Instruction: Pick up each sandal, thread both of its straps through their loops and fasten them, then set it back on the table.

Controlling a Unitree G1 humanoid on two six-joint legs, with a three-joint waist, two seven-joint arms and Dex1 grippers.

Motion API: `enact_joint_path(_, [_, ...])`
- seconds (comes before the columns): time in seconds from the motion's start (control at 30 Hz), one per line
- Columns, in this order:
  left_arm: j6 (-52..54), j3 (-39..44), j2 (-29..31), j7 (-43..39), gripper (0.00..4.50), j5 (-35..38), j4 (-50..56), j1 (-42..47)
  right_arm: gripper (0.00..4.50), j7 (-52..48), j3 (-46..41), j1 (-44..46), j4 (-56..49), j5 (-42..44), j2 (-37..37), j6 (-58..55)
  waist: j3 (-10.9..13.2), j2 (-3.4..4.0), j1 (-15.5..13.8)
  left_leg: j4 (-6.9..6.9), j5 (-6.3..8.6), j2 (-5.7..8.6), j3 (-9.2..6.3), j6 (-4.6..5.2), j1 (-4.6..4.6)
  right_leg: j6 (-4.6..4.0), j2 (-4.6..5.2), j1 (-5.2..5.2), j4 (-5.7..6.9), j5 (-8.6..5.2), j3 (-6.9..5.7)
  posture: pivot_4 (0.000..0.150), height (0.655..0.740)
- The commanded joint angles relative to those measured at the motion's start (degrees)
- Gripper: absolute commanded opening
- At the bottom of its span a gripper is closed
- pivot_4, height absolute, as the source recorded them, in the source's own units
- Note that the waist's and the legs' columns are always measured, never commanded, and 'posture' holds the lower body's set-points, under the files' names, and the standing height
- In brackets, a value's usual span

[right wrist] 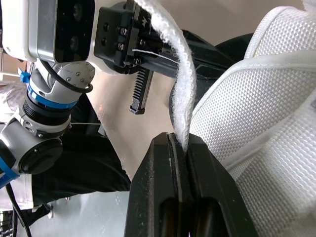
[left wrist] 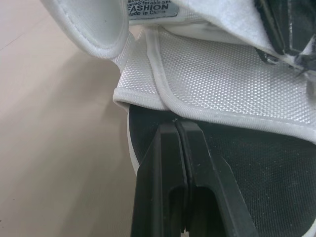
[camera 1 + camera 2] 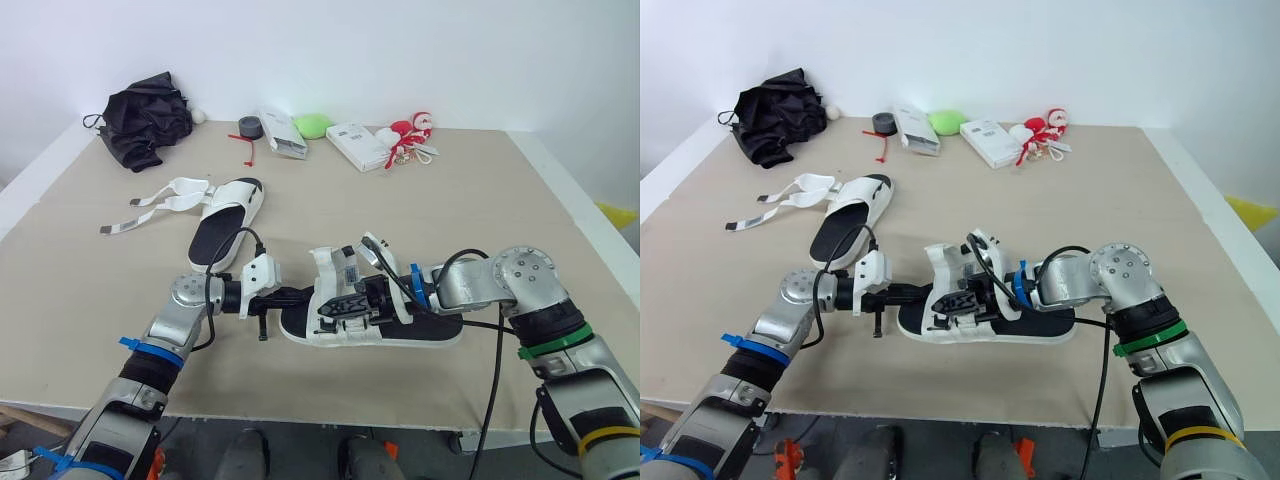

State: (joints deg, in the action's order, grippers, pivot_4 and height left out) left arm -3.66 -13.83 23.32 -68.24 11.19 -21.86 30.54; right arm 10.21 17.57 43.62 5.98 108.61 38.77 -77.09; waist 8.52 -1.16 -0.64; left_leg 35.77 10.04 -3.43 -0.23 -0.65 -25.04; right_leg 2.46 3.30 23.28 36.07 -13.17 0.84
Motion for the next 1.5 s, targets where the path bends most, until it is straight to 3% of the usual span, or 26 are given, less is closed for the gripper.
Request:
enact_joint_path(0.03, [1.5,-2.5,0.9,0.4,0.00,-4.0,-3.2,-1.9,0.05,-0.8,1.2,-1.0,-1.4,-1.1,-1.4,-2.0,0.0,0.01,0.0,0.00,0.00,-0.01,0.00,0.00,0.00,-0.01,-0.02,0.00,0.00,0.00,0.00,0.150,0.7380])
enact_joint_path(0.4, [1.9,-3.0,1.7,0.5,0.00,-4.9,-3.0,-2.0,0.05,-8.8,-0.3,-2.0,-5.0,-4.5,-1.4,-5.2,0.0,0.05,0.1,-0.05,0.01,-0.03,0.00,0.01,0.02,-0.04,-0.05,0.00,0.02,-0.05,0.01,0.150,0.7380])
enact_joint_path(0.77, [2.0,-3.7,2.2,0.7,0.00,-6.0,-4.3,-1.2,0.05,-22.9,3.3,-4.5,-14.4,-27.4,-0.7,-4.9,-0.2,0.22,0.1,-0.07,0.05,-0.01,-0.02,0.08,0.05,-0.04,-0.05,-0.02,0.02,-0.14,0.01,0.150,0.7380])
enact_joint_path(0.8, [2.0,-3.7,2.3,0.7,0.00,-6.1,-4.3,-1.1,0.56,-24.7,3.6,-4.7,-15.2,-29.1,-0.3,-4.4,-0.2,0.23,0.1,-0.07,0.05,-0.01,-0.02,0.08,0.06,-0.05,-0.05,-0.02,0.02,-0.14,0.01,0.150,0.7380])
enact_joint_path(0.83, [2.0,-3.7,2.3,0.7,0.00,-6.1,-4.4,-1.1,0.56,-26.2,3.6,-4.9,-16.1,-30.1,0.0,-3.8,-0.3,0.27,0.1,-0.07,0.05,-0.01,-0.02,0.08,0.06,-0.05,-0.05,-0.02,0.02,-0.14,0.01,0.150,0.7380])
enact_joint_path(0.97, [2.1,-3.7,2.3,0.7,0.00,-6.2,-4.7,-0.8,1.98,-32.8,2.7,-5.2,-18.4,-33.2,0.7,-3.2,-0.4,0.29,0.0,-0.07,0.06,-0.01,-0.03,0.08,0.07,-0.07,-0.05,-0.04,0.02,-0.18,0.00,0.150,0.7380])
enact_joint_path(1.03, [2.0,-3.8,2.3,0.8,0.00,-6.2,-4.8,-0.8,3.09,-34.8,2.2,-4.7,-18.1,-34.0,0.9,-3.4,-0.4,0.30,0.0,-0.07,0.06,0.00,-0.03,0.08,0.08,-0.08,-0.05,-0.05,0.02,-0.19,0.01,0.150,0.7380])
enact_joint_path(1.13, [2.0,-3.8,2.2,0.8,0.00,-6.2,-4.9,-0.7,3.90,-38.0,-0.8,-2.9,-15.0,-34.2,0.8,-4.0,-0.4,0.29,0.0,-0.06,0.06,0.00,-0.03,0.08,0.09,-0.08,-0.05,-0.05,0.02,-0.18,0.01,0.150,0.7380])
enact_joint_path(1.5, [1.8,-4.4,1.1,1.0,0.00,-6.2,-5.2,-0.4,3.90,-36.3,-5.4,7.0,-0.1,-39.6,-8.4,-6.1,-0.4,0.33,0.1,-0.03,0.02,0.00,-0.02,0.14,0.16,-0.17,-0.09,-0.01,0.12,-0.11,0.06,0.150,0.7380])
